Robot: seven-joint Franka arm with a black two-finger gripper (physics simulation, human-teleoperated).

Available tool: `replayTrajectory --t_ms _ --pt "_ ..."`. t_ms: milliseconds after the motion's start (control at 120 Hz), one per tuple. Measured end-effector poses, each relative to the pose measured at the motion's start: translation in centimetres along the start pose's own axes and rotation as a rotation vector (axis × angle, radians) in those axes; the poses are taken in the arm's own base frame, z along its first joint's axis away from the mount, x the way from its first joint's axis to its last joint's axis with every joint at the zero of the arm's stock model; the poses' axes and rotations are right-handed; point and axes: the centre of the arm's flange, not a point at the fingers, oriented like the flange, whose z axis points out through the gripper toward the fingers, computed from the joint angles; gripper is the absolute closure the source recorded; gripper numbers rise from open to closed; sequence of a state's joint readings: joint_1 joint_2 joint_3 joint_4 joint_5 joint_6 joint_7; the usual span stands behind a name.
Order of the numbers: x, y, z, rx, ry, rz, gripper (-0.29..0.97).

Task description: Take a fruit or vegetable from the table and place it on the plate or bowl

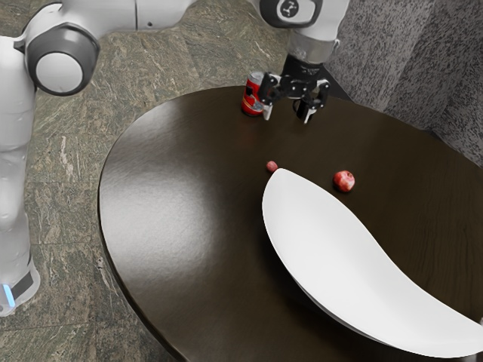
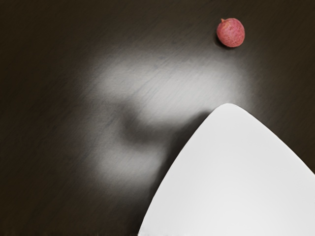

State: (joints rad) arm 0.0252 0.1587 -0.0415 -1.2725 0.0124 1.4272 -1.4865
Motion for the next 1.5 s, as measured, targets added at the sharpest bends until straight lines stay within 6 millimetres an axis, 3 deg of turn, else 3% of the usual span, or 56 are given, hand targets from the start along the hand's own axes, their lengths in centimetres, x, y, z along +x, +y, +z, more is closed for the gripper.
replayTrajectory --t_ms 100,217,308,400,600,725,775,833,892,1267,1325,1383,1450,1500 --pt "-1.0 0.0 0.0 0.003 0.003 -0.120 0.00" --pt "-0.9 -0.6 -1.2 -0.018 -0.054 -0.115 0.00" --pt "0.2 -3.0 -4.7 -0.074 -0.004 0.011 0.00" --pt "1.2 -3.9 -5.6 -0.085 -0.008 0.219 0.00" --pt "0.2 -1.7 -2.2 -0.041 -0.030 0.804 0.00" --pt "3.3 -2.0 3.1 -0.004 -0.045 1.032 0.00" --pt "4.2 -3.3 5.2 -0.015 -0.039 1.110 0.00" --pt "5.3 -4.3 7.0 -0.045 -0.014 1.194 0.01" --pt "6.0 -3.9 8.4 -0.074 0.020 1.278 0.02" --pt "6.0 0.5 13.3 -0.150 0.163 1.784 0.03" --pt "7.5 0.6 13.7 -0.151 0.181 1.824 0.03" --pt "10.3 0.3 14.3 -0.142 0.192 1.839 0.03" --pt "13.6 0.1 16.0 -0.121 0.184 1.852 0.04" --pt "14.6 0.3 17.4 -0.110 0.172 1.883 0.04"
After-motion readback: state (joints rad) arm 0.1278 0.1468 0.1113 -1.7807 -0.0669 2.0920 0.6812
